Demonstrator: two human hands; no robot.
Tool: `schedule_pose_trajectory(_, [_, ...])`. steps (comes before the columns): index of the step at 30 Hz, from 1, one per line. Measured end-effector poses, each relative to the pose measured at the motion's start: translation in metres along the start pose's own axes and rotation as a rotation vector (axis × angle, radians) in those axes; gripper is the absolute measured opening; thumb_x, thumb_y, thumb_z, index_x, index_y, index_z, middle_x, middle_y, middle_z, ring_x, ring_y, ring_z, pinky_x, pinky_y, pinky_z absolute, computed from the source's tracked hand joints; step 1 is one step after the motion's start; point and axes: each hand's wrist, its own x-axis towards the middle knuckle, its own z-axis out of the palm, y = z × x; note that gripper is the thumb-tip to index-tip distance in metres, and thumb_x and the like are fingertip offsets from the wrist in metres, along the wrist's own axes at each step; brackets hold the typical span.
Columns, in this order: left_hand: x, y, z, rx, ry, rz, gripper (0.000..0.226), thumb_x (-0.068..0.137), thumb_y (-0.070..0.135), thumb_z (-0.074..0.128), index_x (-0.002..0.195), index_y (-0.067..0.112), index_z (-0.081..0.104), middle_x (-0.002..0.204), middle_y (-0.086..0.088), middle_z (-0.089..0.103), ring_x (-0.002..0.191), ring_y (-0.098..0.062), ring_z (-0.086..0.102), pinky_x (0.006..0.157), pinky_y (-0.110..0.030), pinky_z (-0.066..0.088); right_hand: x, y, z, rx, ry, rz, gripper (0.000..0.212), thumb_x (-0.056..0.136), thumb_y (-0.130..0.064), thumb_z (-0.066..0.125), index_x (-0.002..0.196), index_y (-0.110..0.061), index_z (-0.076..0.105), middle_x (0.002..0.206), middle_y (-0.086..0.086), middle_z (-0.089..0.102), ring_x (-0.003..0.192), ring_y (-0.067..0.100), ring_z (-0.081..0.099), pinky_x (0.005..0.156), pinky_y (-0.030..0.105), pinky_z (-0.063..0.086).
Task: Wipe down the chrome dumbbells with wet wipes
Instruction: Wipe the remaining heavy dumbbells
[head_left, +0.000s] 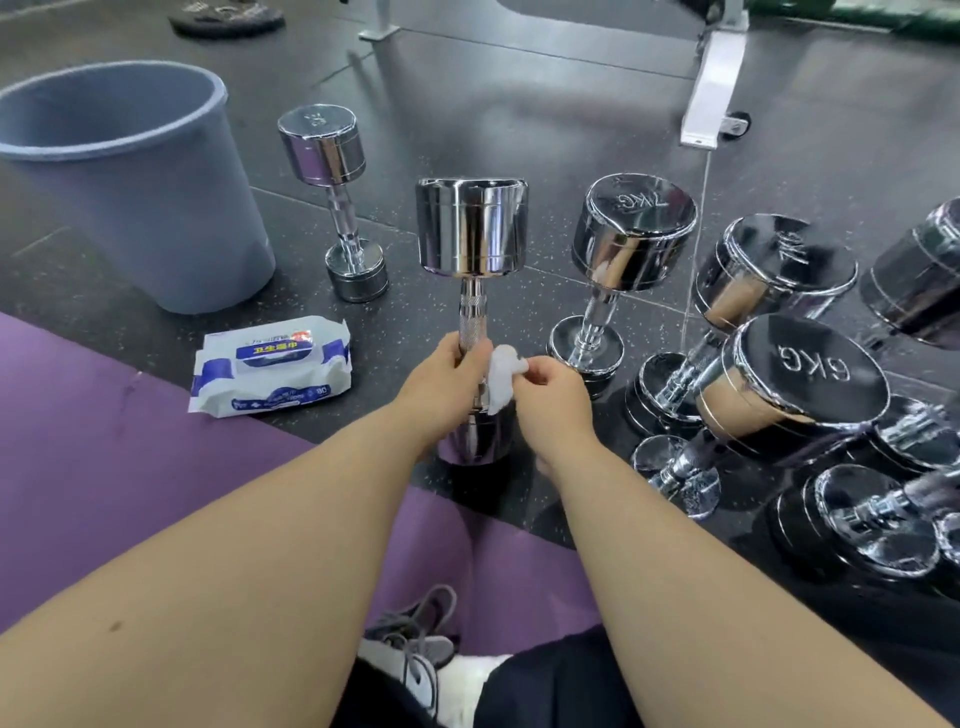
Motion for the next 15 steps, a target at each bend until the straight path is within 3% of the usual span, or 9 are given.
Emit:
schedule_pose_trajectory(2, [0.012,-0.001,0.002,0.091,0.02,0.025,0.033,0.097,0.052,0.044,0.118,0.029,0.053,0.106,0.007,0.063,0.1,-0.02,0.058,0.086,-0.035,0.043,0.009,0.005,0.011,0.123,-0.053,0.089,0.014,0.085,-0.038,0.06,0.084,-0.025,0.063,0.086,0.007,0.07,0.076,0.021,0.058,0.07,0.038,0.049])
schedule_pose_trajectory(5, [0.03,0.002,-0.002,0.125,0.027,0.048,0.034,0.092,0.053,0.049,0.106,0.026,0.064,0.102,0.003,0.068,0.098,-0.024,0.061,0.09,-0.035,0.047,0.027,0.002,0.027,0.149,-0.036,0.113,0.015,0.091,-0.038,0.05,0.09,-0.027,0.06,0.095,0.006,0.07,0.088,0.027,0.066,0.08,0.046,0.057])
schedule_pose_trajectory(8, [0.044,0.004,-0.005,0.173,0.093,-0.025,0.041,0.096,0.036,0.044,0.07,0.011,0.063,0.081,-0.012,0.067,0.082,-0.034,0.058,0.075,-0.033,0.047,0.045,-0.002,0.034,0.048,0.022,0.1,0.018,0.096,-0.026,0.04,0.088,-0.02,0.055,0.092,0.007,0.064,0.081,0.024,0.058,0.076,0.038,0.051])
schedule_pose_trajectory(10, [0.05,0.005,-0.003,0.254,0.142,-0.048,0.044,0.094,0.029,0.044,0.055,0.01,0.052,0.063,-0.008,0.06,0.07,-0.033,0.054,0.062,-0.03,0.044,0.052,0.002,0.035,-0.02,0.067,0.071,0.02,0.096,-0.022,0.038,0.081,-0.018,0.051,0.087,0.009,0.06,0.078,0.024,0.052,0.074,0.039,0.047])
schedule_pose_trajectory(12, [0.051,0.005,-0.002,0.272,0.18,-0.064,0.045,0.092,0.027,0.048,0.049,0.012,0.044,0.053,-0.001,0.047,0.058,-0.025,0.043,0.052,-0.029,0.032,0.055,0.004,0.038,-0.026,0.061,0.097,0.023,0.094,-0.024,0.04,0.075,-0.018,0.049,0.082,0.008,0.058,0.075,0.023,0.05,0.073,0.039,0.045])
schedule_pose_trajectory(15, [0.054,-0.002,-0.001,0.274,0.177,-0.039,0.045,0.095,0.029,0.043,0.054,0.011,0.049,0.058,-0.002,0.052,0.066,-0.027,0.047,0.056,-0.031,0.032,0.056,-0.005,0.037,0.073,-0.021,0.237,0.026,0.084,-0.028,0.05,0.062,-0.017,0.056,0.067,0.005,0.054,0.066,0.024,0.05,0.062,0.035,0.042])
